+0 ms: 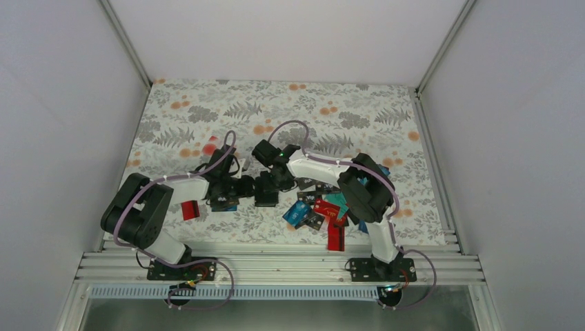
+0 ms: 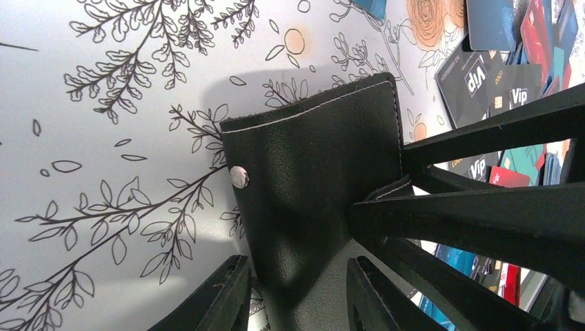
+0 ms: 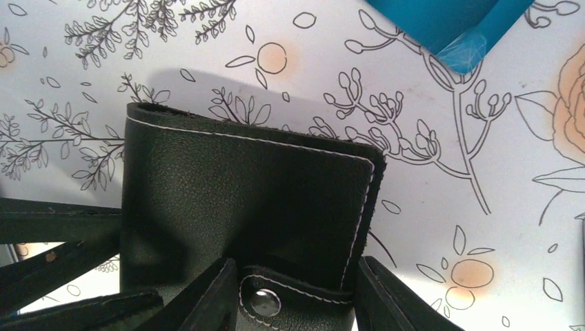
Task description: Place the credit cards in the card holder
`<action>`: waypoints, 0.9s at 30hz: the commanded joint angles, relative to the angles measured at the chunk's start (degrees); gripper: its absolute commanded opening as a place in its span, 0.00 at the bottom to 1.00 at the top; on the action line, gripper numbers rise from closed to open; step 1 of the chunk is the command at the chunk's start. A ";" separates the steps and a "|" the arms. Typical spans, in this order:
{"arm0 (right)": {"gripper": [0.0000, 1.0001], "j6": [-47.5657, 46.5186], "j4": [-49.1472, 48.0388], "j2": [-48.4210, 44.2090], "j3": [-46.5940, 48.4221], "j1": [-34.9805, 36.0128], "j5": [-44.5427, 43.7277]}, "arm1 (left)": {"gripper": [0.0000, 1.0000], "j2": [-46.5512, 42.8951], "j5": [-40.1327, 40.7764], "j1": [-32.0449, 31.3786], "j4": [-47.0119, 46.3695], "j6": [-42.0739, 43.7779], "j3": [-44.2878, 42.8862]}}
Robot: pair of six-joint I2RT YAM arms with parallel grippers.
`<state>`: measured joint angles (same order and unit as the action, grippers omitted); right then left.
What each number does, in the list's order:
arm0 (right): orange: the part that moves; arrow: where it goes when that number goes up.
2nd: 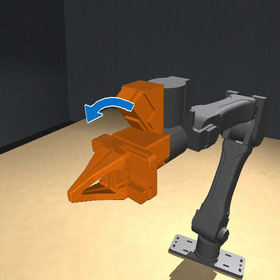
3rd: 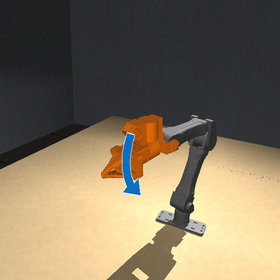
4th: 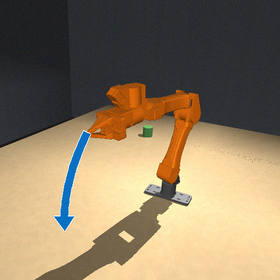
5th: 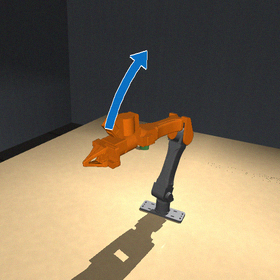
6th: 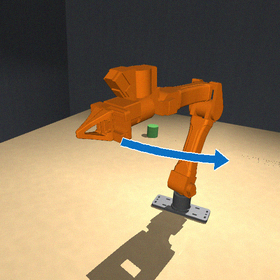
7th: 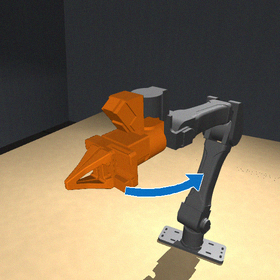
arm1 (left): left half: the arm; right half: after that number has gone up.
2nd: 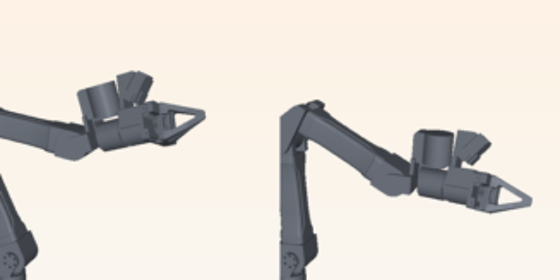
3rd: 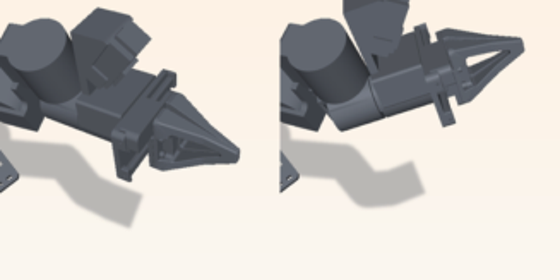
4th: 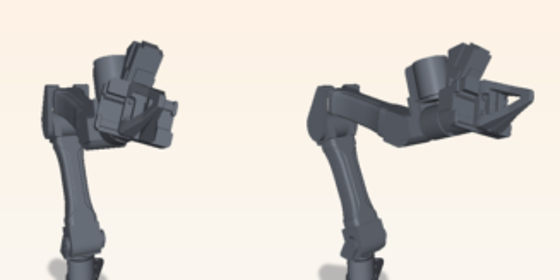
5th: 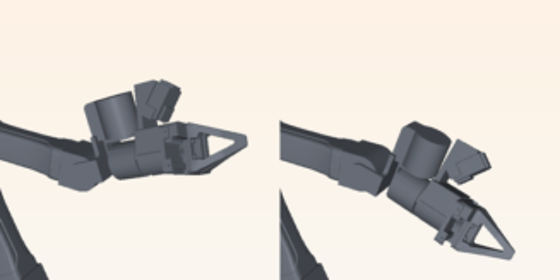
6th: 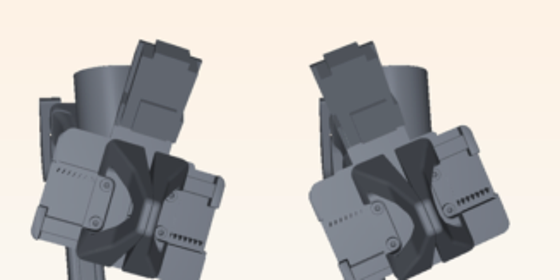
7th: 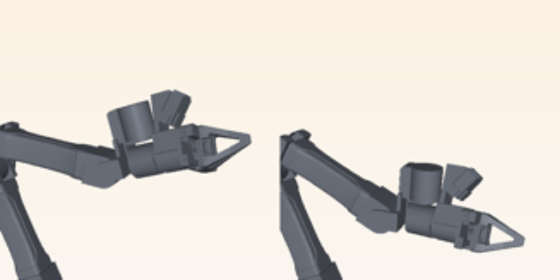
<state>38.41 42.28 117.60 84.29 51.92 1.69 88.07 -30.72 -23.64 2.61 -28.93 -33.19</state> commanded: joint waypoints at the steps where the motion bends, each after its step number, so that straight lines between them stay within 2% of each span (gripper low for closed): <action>1: 0.41 1.19 1.37 2.12 -0.01 1.32 -1.76 | 0.36 1.66 -0.38 -0.18 -0.86 0.52 1.70; 7: 0.32 1.64 -0.09 0.65 -2.00 1.37 -2.28 | 0.36 0.90 -0.36 -0.16 -0.94 0.10 2.12; 27: 0.17 1.86 -13.30 -8.50 -13.40 -1.05 3.20 | 0.35 4.83 6.13 -2.02 -2.22 -0.71 2.68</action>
<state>39.64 31.94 111.70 74.28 51.75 2.57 89.65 -29.50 -25.06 -2.35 -29.15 -32.67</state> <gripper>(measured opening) 0.217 0.351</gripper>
